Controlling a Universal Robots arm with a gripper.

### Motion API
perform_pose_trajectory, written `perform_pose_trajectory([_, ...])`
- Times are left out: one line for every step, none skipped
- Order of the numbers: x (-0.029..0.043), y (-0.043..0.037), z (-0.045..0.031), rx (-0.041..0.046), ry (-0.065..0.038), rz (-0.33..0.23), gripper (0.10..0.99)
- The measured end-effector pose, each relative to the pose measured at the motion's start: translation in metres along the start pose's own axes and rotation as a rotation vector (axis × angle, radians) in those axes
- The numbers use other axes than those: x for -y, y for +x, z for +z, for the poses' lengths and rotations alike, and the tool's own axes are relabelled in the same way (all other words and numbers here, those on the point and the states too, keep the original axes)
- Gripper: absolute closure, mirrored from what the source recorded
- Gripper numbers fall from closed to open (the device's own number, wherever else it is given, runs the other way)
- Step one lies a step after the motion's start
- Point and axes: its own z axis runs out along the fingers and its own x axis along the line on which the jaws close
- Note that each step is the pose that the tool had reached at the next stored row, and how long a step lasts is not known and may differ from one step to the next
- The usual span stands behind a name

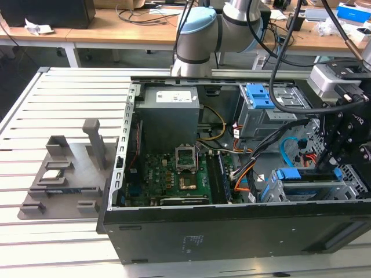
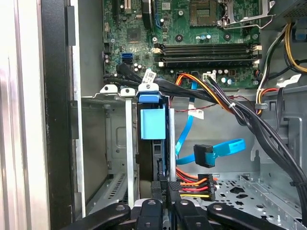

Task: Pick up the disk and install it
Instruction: 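Insert the first disk wire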

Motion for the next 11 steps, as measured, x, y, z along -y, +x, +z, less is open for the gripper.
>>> perform_pose_trajectory([0.0, 0.0, 0.0, -0.0001, 0.0, 0.0, 0.918])
perform_pose_trajectory([0.0001, 0.0, -0.0001, -0.0001, 0.0, 0.0, 0.918])
perform_pose_trajectory([0.0008, -0.0002, 0.0, -0.0001, 0.0, 0.0, 0.918])
perform_pose_trajectory([0.0013, -0.0001, 0.0001, 0.0002, 0.0, 0.0, 0.918])
perform_pose_trajectory([0.0017, -0.0001, 0.0, 0.0, 0.0, 0.0, 0.918])
perform_pose_trajectory([0.0018, -0.0001, -0.0001, -0.0002, 0.0, 0.0, 0.918])
perform_pose_trajectory([0.0018, 0.0, 0.0001, 0.0, 0.0, 0.0, 0.918])
perform_pose_trajectory([0.0018, 0.0001, 0.0003, -0.0002, 0.0, 0.0, 0.918])
perform_pose_trajectory([0.0019, 0.0001, 0.0007, -0.0002, 0.0, 0.0, 0.918])
perform_pose_trajectory([0.0019, 0.0001, 0.0013, -0.0001, 0.0, 0.0, 0.918])
perform_pose_trajectory([0.0018, 0.0001, 0.0022, -0.0001, 0.0, 0.0, 0.918])
